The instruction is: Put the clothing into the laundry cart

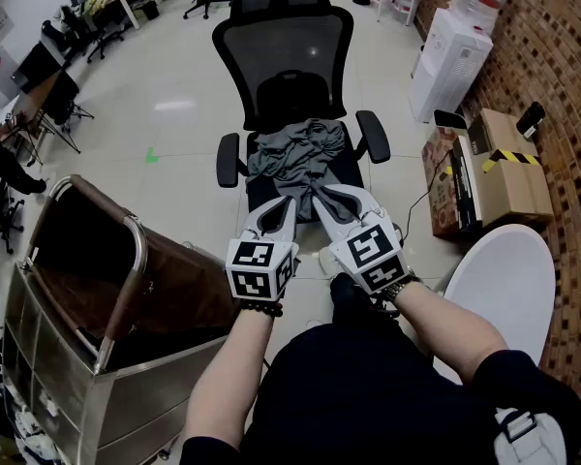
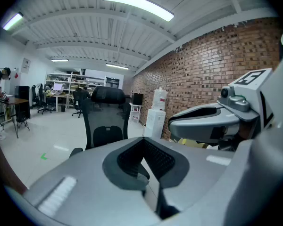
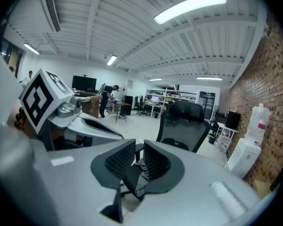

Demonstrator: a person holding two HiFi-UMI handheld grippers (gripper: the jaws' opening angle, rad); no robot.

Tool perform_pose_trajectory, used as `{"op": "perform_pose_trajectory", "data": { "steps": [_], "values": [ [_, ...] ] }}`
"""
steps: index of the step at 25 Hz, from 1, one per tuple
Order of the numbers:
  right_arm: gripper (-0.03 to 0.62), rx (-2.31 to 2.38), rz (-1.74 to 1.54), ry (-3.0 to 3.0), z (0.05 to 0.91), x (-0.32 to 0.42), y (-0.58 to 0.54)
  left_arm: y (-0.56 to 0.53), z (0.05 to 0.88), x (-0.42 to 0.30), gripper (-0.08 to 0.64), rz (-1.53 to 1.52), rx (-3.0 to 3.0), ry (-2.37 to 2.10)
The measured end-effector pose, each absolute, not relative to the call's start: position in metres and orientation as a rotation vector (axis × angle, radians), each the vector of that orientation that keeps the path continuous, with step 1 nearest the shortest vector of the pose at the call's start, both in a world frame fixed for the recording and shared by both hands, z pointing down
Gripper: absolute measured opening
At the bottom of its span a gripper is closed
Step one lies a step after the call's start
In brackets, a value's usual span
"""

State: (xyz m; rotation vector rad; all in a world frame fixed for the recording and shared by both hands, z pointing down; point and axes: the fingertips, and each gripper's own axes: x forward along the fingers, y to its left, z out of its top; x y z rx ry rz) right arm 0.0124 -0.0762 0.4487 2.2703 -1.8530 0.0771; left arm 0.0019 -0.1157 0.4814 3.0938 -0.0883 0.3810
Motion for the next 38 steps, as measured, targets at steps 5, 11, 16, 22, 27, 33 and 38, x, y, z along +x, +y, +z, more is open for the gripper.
{"op": "perform_pose_trajectory", "data": {
  "steps": [5,11,16,22,27,33,38],
  "values": [
    [0.113,2.264,0.142,-1.871,0.473,0.038,-0.095,-0.133,0.498,0.022,0.002,0.401,3.089,-0.095],
    [0.204,2.255,0.237,-1.892,0.516,0.081,-0.126,-0.162,0.534,0.059,0.002,0.447,3.066,-0.108],
    [0.268,2.225,0.323,-1.909,0.565,0.122,-0.162,-0.194,0.576,0.1,0.002,0.492,3.044,-0.117],
    [0.323,2.153,0.468,-1.944,0.608,0.193,-0.218,-0.248,0.608,0.164,0.002,0.575,2.992,-0.176],
    [0.373,2.031,0.638,-1.965,0.654,0.245,-0.283,-0.311,0.643,0.209,0.002,0.659,2.874,-0.258],
    [0.43,1.953,0.773,-1.937,0.737,0.304,-0.343,-0.369,0.712,0.266,0.003,0.733,2.771,-0.301],
    [0.484,1.881,0.869,-1.914,0.813,0.34,-0.373,-0.397,0.768,0.304,0.003,0.78,2.721,-0.336]
  ]
}}
